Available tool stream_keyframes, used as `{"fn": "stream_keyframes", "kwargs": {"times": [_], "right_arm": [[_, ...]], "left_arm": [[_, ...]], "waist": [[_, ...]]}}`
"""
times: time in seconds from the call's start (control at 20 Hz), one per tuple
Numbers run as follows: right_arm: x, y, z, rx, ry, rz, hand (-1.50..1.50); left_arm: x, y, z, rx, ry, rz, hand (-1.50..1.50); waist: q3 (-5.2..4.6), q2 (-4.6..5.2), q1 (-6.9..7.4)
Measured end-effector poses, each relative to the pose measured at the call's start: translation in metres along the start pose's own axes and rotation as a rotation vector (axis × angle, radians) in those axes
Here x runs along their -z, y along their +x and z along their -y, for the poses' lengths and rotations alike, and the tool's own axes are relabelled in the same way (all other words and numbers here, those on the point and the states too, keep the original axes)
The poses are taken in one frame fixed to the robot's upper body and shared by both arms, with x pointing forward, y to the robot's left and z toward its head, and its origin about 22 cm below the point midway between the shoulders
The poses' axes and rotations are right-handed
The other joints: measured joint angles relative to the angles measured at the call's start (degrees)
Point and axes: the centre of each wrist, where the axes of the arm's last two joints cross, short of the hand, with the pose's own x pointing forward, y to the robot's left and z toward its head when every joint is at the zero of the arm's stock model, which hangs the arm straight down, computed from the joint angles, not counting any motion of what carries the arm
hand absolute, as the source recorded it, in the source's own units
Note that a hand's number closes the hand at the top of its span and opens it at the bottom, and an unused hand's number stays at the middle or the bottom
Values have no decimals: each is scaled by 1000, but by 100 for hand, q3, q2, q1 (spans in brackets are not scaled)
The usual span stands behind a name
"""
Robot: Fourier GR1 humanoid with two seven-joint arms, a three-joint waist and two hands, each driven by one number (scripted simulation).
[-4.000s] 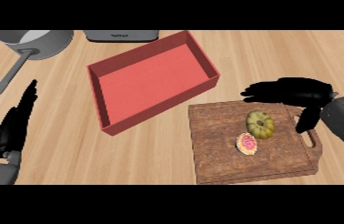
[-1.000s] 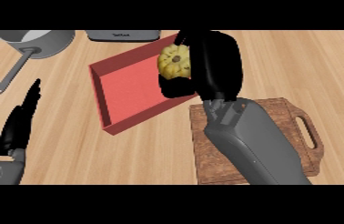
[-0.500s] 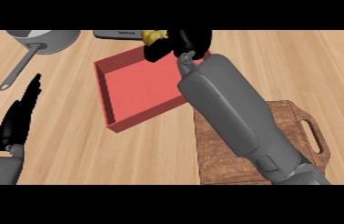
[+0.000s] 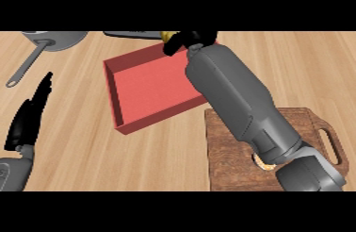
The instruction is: Pick the squash from the cutting board and place it in the cardboard box
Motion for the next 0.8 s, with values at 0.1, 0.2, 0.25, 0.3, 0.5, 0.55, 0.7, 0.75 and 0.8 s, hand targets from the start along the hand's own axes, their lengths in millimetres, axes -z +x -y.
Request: {"fn": "stream_keyframes", "kwargs": {"times": [0.1,0.2,0.25,0.3,0.5,0.55,0.7,0.75,0.8], "right_arm": [[5,-9,-5,24,2,-52,-150],[9,-14,-6,54,21,-103,-150],[11,-14,-6,68,26,-122,-150],[12,-16,-7,79,34,-135,-150],[14,-30,-14,125,45,-145,-150],[15,-31,-15,134,36,-136,-150],[15,-32,-15,170,-7,-97,-150],[15,-30,-14,184,-27,-83,-150],[15,-29,-14,205,-52,-67,-150]], "left_arm": [[3,5,1,5,-2,10,0],[3,5,4,2,-4,15,0],[5,7,2,0,-7,17,0],[6,7,6,0,-9,21,0],[7,7,7,2,-6,25,0],[10,9,8,0,-8,29,0],[9,9,9,1,-13,26,0],[8,7,8,1,-13,27,0],[8,5,7,0,-13,27,0]], "waist": [[0,24,48],[0,39,92],[0,51,114],[-1,58,137],[1,73,170],[2,78,179],[3,63,194],[2,64,198],[2,64,197]]}}
